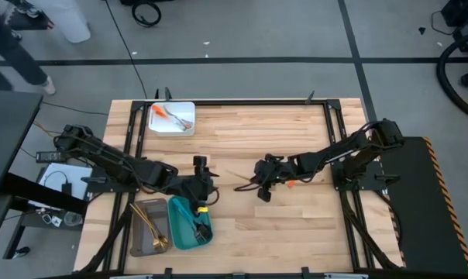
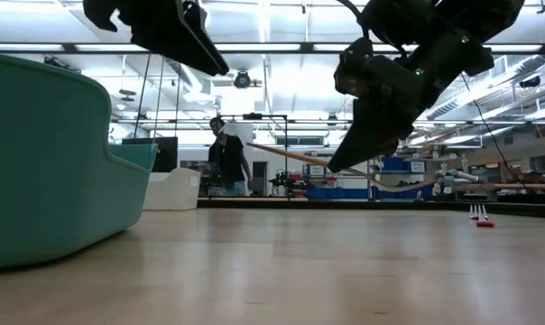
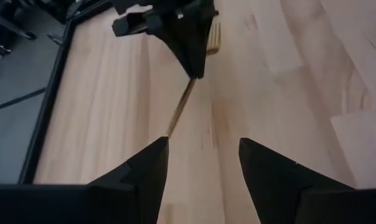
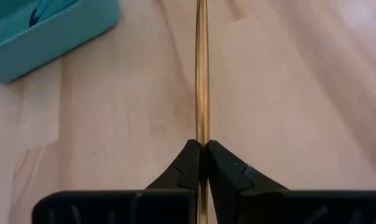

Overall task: Sort silverware by color (type)
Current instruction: Put the gold fork into the black bin

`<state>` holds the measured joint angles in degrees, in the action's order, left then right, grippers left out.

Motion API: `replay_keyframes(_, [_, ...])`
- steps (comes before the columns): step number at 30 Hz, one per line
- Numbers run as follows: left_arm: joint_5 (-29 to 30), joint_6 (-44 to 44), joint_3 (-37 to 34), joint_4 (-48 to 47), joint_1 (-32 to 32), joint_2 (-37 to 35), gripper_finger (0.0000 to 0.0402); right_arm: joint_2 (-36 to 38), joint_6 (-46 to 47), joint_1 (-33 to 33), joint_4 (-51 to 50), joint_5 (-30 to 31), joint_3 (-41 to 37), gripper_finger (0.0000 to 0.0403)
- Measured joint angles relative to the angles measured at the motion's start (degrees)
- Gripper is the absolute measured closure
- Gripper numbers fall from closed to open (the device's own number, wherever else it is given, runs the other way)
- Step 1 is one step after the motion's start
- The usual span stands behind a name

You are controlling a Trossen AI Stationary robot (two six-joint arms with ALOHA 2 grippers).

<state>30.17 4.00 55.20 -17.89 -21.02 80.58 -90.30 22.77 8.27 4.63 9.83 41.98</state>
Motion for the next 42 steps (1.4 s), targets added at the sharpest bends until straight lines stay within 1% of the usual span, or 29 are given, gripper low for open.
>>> replay_keyframes(3, [1.11, 0.18, 0.85, -0.24, -0.86, 0.00, 0.0196, -0.02, 0.02, 0.00, 0.57, 2.62, 0.00, 0.0377])
replay_keyframes(8, [1.28, 0.36, 0.86, -0.53, -1.71, 1.09, 0.0196, -0.02, 0.15, 0.00, 2.51, 2.75, 0.00, 0.0376])
replay_keyframes(13, [2.10, 1.31, 1.04, 0.31, -3.06, 4.07, 0.0196, -0.04, 0.00, -0.02, 3.77, 2.74, -0.02, 0.0376])
replay_keyframes(19, [2.86, 1.19, 5.42, -0.13, -4.04, 7.98, 0.0196, -0.04, 0.14, 0.00, 4.34, 2.72, -0.02, 0.0376])
replay_keyframes(25, [3.19, 1.77, 11.05, -6.26, -4.37, 11.78, 0.0196, -0.06, 0.55, 0.00, 4.60, 2.29, -0.07, 0.0376])
replay_keyframes(29, [3.30, 2.73, 14.03, -8.08, -4.35, 14.01, 0.0196, -0.06, 1.07, 0.00, 4.78, 2.08, -0.07, 0.0376])
replay_keyframes(35, [3.45, 5.65, 16.96, -9.31, -4.34, 16.55, 0.0196, -0.06, 1.71, 0.00, 4.86, 2.07, -0.09, 0.0376])
replay_keyframes(42, [5.74, 9.11, 18.93, -9.97, -4.34, 19.34, 0.0196, -0.10, 3.23, 0.00, 6.06, 2.27, -0.09, 0.0376])
